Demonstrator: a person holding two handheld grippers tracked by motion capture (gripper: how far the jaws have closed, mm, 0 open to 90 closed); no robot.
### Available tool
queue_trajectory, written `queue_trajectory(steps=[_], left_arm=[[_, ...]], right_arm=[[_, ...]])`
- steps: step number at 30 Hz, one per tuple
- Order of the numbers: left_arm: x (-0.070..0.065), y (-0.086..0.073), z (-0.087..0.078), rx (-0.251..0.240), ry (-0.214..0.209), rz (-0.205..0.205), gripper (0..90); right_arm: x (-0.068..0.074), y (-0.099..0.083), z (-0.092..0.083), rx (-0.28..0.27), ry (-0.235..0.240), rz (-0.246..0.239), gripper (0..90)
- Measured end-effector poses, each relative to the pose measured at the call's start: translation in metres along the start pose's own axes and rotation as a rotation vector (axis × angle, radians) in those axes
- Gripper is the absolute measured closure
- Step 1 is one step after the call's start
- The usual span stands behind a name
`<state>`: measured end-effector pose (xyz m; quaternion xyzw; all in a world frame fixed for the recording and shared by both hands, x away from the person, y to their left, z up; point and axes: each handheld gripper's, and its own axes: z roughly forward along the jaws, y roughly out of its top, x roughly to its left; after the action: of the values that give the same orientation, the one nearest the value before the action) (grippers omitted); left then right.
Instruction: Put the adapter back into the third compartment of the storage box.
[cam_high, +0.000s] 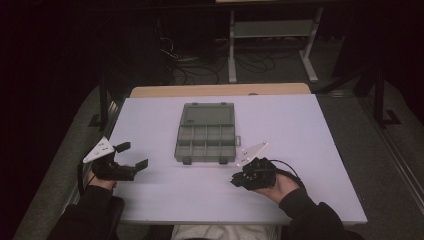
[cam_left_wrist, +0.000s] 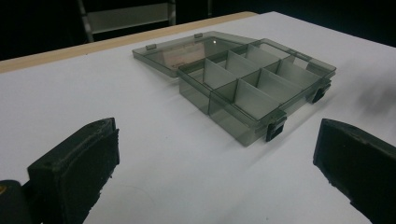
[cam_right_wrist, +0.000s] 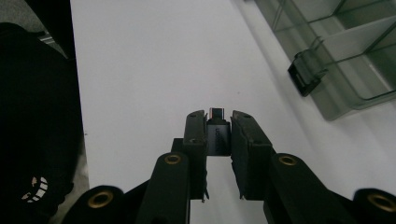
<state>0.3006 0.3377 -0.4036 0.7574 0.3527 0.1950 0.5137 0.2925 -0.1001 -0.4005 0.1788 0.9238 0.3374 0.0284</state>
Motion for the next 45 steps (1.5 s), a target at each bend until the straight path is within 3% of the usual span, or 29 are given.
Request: queue_trajectory(steps=[20, 38, 45], left_arm=[[0.000, 0.000, 0.000, 0.002, 0.002, 0.000, 0.0], [0.000, 0.000, 0.000, 0.001, 0.001, -0.001, 0.0], [0.001, 0.000, 0.000, 0.001, 0.002, 0.000, 0.0]], right_arm=[[-0.014, 0.022, -0.010, -0.003, -0.008, -0.012, 75.1], [-0.030, 0.058, -0.020, 0.011, -0.041, -0.059, 75.1], [-0.039, 0.070, -0.025, 0.007, -0.049, -0.056, 75.1]])
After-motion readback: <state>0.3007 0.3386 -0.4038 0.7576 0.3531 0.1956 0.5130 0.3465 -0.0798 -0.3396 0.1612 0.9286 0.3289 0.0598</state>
